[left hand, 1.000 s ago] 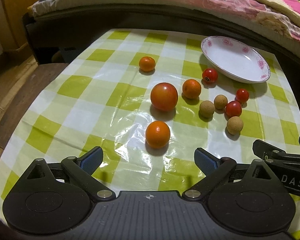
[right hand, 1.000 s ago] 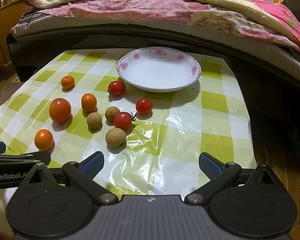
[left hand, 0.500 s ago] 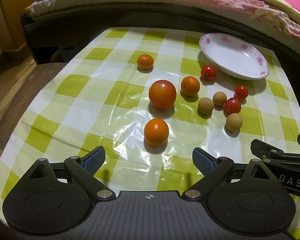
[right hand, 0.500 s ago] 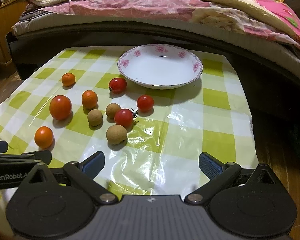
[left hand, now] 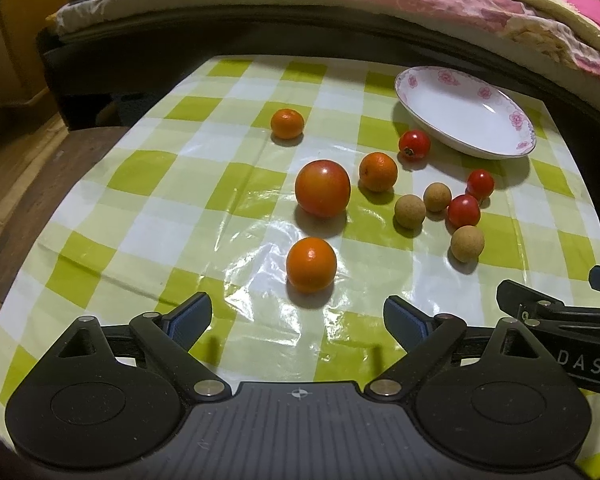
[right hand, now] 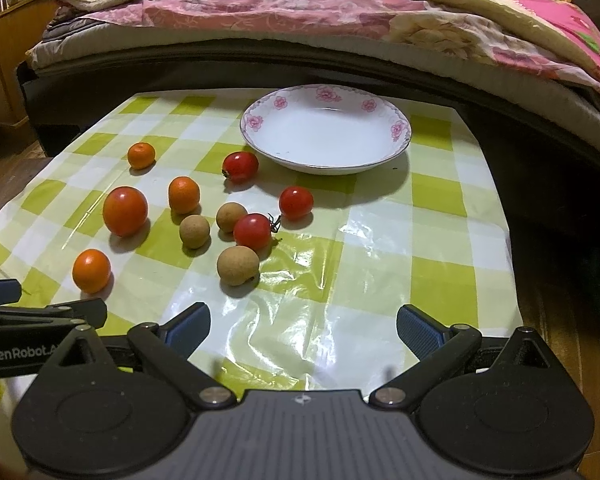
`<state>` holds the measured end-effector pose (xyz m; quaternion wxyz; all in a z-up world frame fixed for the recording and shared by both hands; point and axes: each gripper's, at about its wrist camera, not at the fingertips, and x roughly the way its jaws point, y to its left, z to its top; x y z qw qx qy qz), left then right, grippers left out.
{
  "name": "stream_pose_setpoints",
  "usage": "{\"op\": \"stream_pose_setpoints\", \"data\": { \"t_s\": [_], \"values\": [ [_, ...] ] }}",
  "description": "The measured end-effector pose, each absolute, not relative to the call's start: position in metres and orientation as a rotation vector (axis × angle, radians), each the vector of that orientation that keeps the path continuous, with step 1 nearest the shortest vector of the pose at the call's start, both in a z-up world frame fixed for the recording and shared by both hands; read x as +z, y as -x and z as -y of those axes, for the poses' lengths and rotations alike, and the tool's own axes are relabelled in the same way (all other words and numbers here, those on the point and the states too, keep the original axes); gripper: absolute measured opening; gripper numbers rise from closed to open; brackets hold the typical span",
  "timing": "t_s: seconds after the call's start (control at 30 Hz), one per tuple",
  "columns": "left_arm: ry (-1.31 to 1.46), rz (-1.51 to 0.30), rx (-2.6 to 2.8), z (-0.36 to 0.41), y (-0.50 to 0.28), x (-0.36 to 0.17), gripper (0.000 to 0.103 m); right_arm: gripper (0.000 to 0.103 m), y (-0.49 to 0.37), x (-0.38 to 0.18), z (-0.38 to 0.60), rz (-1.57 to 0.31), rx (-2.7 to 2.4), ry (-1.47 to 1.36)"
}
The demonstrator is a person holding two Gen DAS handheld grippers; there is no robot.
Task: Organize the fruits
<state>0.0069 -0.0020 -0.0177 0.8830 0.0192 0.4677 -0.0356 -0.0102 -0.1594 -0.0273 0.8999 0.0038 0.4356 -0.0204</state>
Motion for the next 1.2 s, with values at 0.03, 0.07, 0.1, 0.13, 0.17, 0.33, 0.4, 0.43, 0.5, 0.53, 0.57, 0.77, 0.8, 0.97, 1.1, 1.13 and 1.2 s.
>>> {"op": "stream_pose_setpoints", "data": {
  "t_s": [0.03, 0.07, 0.1, 0.13, 0.17, 0.33, 0.4, 0.43, 0.5, 0.53, 0.57, 0.77, 0.8, 0.97, 1.1, 1.13, 1.2],
  "values": [
    [-0.040, -0.972, -0.078, 0.002, -0.008, -0.018, 0.096, 0.102, 0.010, -0.028, 0.160, -0.902, -0.041, -0.010],
    [-0.042, -0.970, -0.081, 0.003, -0.009, -0.018, 0.096, 0.102, 0.009, -0.028, 0.160, -0.903, -0.040, -0.012],
    [-0.044, -0.968, -0.082, 0.003, -0.009, -0.018, 0.096, 0.102, 0.009, -0.028, 0.160, -0.905, -0.038, -0.014],
    [-0.046, -0.964, -0.085, 0.004, -0.010, -0.018, 0.096, 0.102, 0.009, -0.029, 0.161, -0.907, -0.036, -0.015],
    [-0.051, -0.959, -0.090, 0.005, -0.011, -0.018, 0.096, 0.102, 0.008, -0.029, 0.161, -0.908, -0.033, -0.014],
    [-0.036, -0.941, -0.123, 0.005, -0.016, -0.020, 0.096, 0.102, 0.008, -0.028, 0.161, -0.899, -0.019, -0.002],
    [-0.033, -0.947, -0.129, 0.006, -0.019, -0.023, 0.095, 0.102, 0.007, -0.027, 0.162, -0.897, -0.013, -0.001],
    [-0.040, -0.947, -0.131, 0.008, -0.021, -0.024, 0.094, 0.102, 0.006, -0.028, 0.162, -0.898, -0.010, -0.001],
    [-0.051, -0.947, -0.136, 0.009, -0.023, -0.027, 0.093, 0.101, 0.005, -0.029, 0.164, -0.903, -0.009, 0.000],
    [-0.052, -0.948, -0.138, 0.009, -0.024, -0.029, 0.092, 0.101, 0.004, -0.029, 0.165, -0.904, -0.010, 0.001],
    [-0.049, -0.950, -0.141, 0.009, -0.026, -0.030, 0.089, 0.101, 0.003, -0.030, 0.167, -0.905, -0.011, 0.002],
    [-0.044, -0.961, -0.139, 0.009, -0.033, -0.038, 0.081, 0.101, 0.000, -0.032, 0.174, -0.909, -0.004, -0.014],
    [-0.054, -0.958, -0.136, 0.010, -0.034, -0.039, 0.080, 0.100, -0.001, -0.033, 0.174, -0.908, 0.002, -0.018],
    [-0.085, -0.950, -0.129, 0.011, -0.035, -0.042, 0.073, 0.097, -0.004, -0.031, 0.171, -0.874, 0.047, -0.004],
    [-0.091, -0.938, -0.138, 0.011, -0.034, -0.042, 0.065, 0.087, -0.006, -0.031, 0.162, -0.849, 0.111, 0.027],
    [-0.094, -0.937, -0.140, 0.011, -0.033, -0.042, 0.065, 0.084, -0.008, -0.032, 0.159, -0.849, 0.135, 0.030],
    [-0.096, -0.935, -0.146, 0.011, -0.033, -0.041, 0.062, 0.079, -0.011, -0.034, 0.155, -0.858, 0.164, 0.033]
  ]
}}
